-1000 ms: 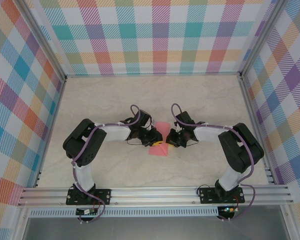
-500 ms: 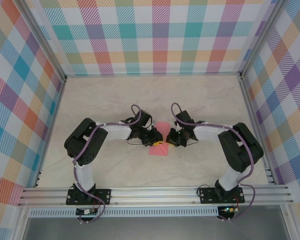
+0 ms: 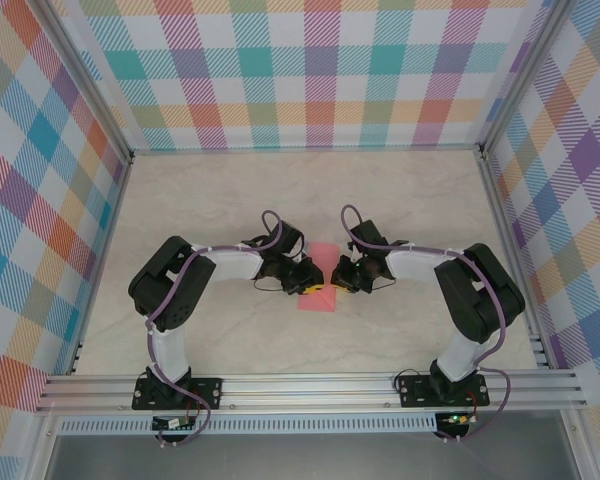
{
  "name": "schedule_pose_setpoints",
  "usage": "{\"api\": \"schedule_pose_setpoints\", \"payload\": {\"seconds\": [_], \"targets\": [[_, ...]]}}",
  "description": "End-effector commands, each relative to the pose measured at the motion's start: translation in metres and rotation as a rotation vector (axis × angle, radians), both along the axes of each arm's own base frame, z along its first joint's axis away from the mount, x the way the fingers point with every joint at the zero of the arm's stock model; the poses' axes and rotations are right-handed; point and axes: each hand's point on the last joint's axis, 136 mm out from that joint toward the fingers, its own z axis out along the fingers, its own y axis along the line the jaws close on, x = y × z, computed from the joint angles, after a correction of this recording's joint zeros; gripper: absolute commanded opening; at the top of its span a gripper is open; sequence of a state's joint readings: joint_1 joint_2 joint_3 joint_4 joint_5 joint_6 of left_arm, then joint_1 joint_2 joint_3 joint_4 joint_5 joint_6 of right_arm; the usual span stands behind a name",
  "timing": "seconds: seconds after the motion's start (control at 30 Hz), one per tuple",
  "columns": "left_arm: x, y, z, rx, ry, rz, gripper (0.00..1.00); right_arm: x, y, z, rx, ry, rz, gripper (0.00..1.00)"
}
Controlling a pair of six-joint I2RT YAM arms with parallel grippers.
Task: Fold a paper plane with a square sheet of paper (pick it up from the middle)
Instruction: Fold the triangle a second time at the center of the table.
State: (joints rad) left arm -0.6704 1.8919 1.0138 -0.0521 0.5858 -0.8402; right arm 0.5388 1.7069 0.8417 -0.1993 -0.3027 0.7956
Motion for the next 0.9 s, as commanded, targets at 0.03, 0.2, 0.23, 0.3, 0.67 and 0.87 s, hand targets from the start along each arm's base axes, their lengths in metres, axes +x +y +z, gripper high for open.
{"api": "schedule_pose_setpoints", "payload": {"seconds": [0.03,0.2,0.23,0.3,0.67,0.87], "targets": [[-0.003,0.001,-0.008,0.033,0.008,-0.018,0.18,0.0,0.001,-0.003,-0.01,0.002,0.019,0.14],[-0.002,-0.001,-0.007,0.028,0.005,-0.025,0.18,-0.001,0.0,-0.001,-0.012,-0.004,0.015,0.12],[-0.002,-0.001,-0.007,0.025,0.006,-0.027,0.18,-0.001,-0.001,-0.001,-0.016,-0.005,0.014,0.11],[-0.002,-0.002,-0.006,0.021,0.004,-0.028,0.18,-0.001,-0.002,0.0,-0.017,-0.009,0.014,0.1],[-0.001,-0.005,-0.002,0.004,-0.001,-0.035,0.18,-0.003,-0.006,0.007,-0.021,-0.031,0.004,0.07],[-0.001,-0.004,-0.004,0.01,0.001,-0.038,0.18,-0.005,-0.008,0.011,-0.017,-0.036,0.001,0.08]]}}
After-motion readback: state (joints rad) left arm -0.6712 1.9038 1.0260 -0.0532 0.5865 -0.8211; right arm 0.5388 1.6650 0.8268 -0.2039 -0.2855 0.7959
